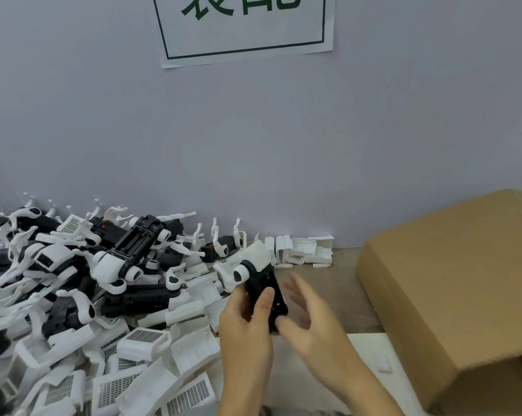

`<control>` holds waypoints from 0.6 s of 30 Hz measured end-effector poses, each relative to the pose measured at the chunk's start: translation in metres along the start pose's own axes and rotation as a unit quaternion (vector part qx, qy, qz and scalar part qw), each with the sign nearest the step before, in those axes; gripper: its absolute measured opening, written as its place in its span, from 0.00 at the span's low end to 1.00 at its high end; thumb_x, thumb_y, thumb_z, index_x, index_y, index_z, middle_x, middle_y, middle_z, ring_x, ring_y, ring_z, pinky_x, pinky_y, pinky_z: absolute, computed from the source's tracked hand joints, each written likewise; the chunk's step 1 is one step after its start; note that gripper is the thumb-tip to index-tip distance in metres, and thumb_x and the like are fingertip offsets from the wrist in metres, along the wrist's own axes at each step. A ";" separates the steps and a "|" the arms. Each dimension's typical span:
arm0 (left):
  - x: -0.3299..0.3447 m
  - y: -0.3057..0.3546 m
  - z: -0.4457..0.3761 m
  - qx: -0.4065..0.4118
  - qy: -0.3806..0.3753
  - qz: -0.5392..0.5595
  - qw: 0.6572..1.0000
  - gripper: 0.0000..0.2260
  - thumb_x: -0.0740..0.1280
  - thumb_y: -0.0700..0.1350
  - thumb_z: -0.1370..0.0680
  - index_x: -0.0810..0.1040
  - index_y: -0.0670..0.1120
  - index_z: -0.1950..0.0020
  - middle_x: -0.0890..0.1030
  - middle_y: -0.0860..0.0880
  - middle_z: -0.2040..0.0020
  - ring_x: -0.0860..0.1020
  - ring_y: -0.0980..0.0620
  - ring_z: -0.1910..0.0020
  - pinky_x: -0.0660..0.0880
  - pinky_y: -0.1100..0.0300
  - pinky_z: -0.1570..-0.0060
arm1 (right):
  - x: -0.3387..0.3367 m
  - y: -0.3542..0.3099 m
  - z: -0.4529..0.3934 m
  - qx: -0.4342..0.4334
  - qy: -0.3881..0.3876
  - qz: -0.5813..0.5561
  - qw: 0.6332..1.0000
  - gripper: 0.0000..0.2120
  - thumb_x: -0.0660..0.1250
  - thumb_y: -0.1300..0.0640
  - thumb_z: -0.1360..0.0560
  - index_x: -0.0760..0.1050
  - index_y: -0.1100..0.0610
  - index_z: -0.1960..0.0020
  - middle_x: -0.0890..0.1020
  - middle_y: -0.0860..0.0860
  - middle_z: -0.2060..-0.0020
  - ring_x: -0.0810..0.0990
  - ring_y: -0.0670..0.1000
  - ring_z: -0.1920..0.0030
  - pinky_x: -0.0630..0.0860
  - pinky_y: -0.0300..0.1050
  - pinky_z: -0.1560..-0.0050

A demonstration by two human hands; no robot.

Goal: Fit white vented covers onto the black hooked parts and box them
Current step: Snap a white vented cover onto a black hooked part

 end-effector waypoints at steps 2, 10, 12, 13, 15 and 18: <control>0.007 0.006 0.003 0.045 -0.033 -0.063 0.996 0.11 0.68 0.36 0.21 0.83 0.51 0.54 0.86 0.51 0.59 0.84 0.54 0.59 0.79 0.58 0.58 | -0.010 -0.007 -0.003 -0.023 0.032 -0.056 0.998 0.32 0.70 0.40 0.34 0.64 0.33 0.32 0.74 0.32 0.35 0.70 0.33 0.33 0.70 0.40 0.33; 0.038 0.022 0.018 0.153 -0.146 -0.221 0.952 0.24 0.67 0.30 0.26 0.82 0.60 0.45 0.84 0.65 0.58 0.82 0.63 0.57 0.73 0.74 0.61 | -0.045 -0.010 -0.002 -0.040 0.188 -0.143 0.971 0.11 0.79 0.56 0.32 0.81 0.42 0.57 0.85 0.50 0.63 0.84 0.45 0.64 0.78 0.37 0.68; 0.040 0.021 0.020 0.148 -0.160 -0.217 0.952 0.26 0.65 0.30 0.25 0.80 0.63 0.45 0.84 0.64 0.57 0.83 0.62 0.57 0.75 0.72 0.60 | -0.046 -0.010 -0.002 -0.042 0.191 -0.144 0.970 0.10 0.79 0.57 0.32 0.81 0.44 0.58 0.84 0.52 0.65 0.83 0.45 0.66 0.78 0.37 0.68; 0.042 0.019 0.020 0.139 -0.170 -0.216 0.952 0.26 0.65 0.31 0.25 0.80 0.64 0.44 0.84 0.63 0.57 0.83 0.62 0.57 0.75 0.71 0.60 | -0.046 -0.008 -0.002 -0.038 0.197 -0.148 0.968 0.09 0.79 0.57 0.32 0.81 0.47 0.57 0.84 0.51 0.65 0.82 0.45 0.67 0.77 0.36 0.68; 0.044 0.012 0.020 0.113 -0.177 -0.222 0.952 0.25 0.63 0.31 0.24 0.78 0.62 0.42 0.84 0.63 0.55 0.82 0.62 0.56 0.76 0.70 0.58 | -0.046 -0.006 -0.003 -0.025 0.202 -0.150 0.967 0.11 0.80 0.56 0.33 0.80 0.49 0.55 0.84 0.48 0.64 0.83 0.43 0.64 0.78 0.35 0.66; 0.033 0.011 0.014 0.094 -0.110 -0.194 0.970 0.19 0.61 0.31 0.21 0.75 0.56 0.44 0.84 0.63 0.52 0.82 0.62 0.53 0.78 0.65 0.55 | -0.034 -0.007 -0.006 -0.025 0.146 -0.169 0.974 0.27 0.81 0.46 0.37 0.76 0.45 0.41 0.85 0.40 0.53 0.84 0.39 0.51 0.79 0.33 0.58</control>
Point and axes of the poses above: each hand's wrist, its own z-axis away from the middle knuckle, its own x-axis out of the palm, y = z × x, the point moved 9 cm from there along -z, towards the middle knuckle
